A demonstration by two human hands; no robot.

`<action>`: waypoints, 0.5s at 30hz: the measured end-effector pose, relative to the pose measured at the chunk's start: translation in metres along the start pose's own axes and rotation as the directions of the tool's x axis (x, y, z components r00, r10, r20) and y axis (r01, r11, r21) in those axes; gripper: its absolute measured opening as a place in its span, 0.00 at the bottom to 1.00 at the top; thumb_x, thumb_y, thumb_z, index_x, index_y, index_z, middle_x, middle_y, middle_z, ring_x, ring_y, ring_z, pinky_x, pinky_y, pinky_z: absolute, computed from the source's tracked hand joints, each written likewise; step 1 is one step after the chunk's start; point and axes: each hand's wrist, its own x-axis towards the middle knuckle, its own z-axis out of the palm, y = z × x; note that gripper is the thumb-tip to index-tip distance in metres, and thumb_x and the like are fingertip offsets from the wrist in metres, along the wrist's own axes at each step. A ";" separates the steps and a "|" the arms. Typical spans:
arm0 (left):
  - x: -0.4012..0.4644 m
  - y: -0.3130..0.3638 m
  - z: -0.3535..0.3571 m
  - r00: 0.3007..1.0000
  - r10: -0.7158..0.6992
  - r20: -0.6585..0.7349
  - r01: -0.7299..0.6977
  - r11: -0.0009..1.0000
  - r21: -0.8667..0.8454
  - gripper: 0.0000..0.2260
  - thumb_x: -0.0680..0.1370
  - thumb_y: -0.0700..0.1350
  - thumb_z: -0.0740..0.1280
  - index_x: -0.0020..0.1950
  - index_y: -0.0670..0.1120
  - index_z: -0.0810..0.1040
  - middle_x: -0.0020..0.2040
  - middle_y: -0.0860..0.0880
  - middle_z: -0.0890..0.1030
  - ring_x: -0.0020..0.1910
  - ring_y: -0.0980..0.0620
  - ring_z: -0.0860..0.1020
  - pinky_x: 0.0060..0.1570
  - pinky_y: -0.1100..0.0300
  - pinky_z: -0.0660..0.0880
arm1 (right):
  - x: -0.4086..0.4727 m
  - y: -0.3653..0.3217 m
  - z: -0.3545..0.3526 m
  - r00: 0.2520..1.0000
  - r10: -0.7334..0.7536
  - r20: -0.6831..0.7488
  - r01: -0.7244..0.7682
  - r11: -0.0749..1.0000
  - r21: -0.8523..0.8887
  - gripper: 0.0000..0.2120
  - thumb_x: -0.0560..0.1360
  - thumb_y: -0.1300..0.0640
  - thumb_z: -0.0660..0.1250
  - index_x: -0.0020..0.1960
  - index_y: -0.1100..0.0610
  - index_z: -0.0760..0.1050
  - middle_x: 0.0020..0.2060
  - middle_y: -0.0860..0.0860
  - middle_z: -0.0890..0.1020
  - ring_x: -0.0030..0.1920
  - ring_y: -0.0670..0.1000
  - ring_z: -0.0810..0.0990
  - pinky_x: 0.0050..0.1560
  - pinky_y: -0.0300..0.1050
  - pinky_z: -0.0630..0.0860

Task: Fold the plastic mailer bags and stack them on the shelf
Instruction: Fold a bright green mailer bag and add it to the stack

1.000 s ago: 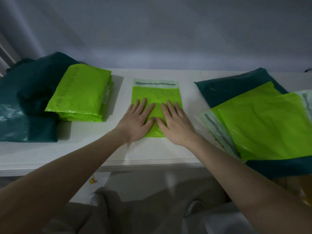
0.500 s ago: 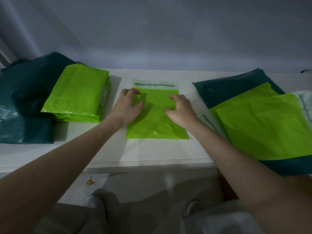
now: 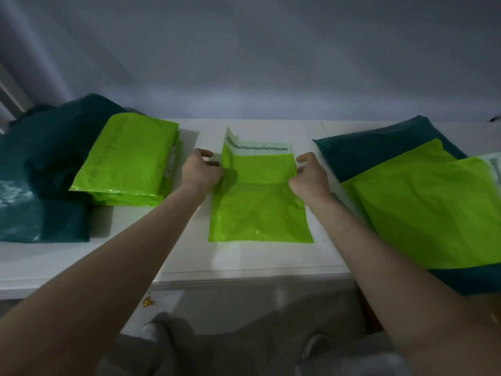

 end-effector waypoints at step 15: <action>0.002 -0.002 0.000 0.962 0.272 -0.035 -0.244 0.908 0.340 0.18 0.72 0.39 0.68 0.62 0.42 0.72 0.60 0.42 0.75 0.59 0.42 0.73 0.59 0.53 0.70 | 0.004 -0.001 0.001 0.983 -0.181 -0.011 0.172 0.950 -0.259 0.23 0.73 0.61 0.64 0.67 0.60 0.66 0.62 0.59 0.69 0.65 0.59 0.65 0.58 0.47 0.66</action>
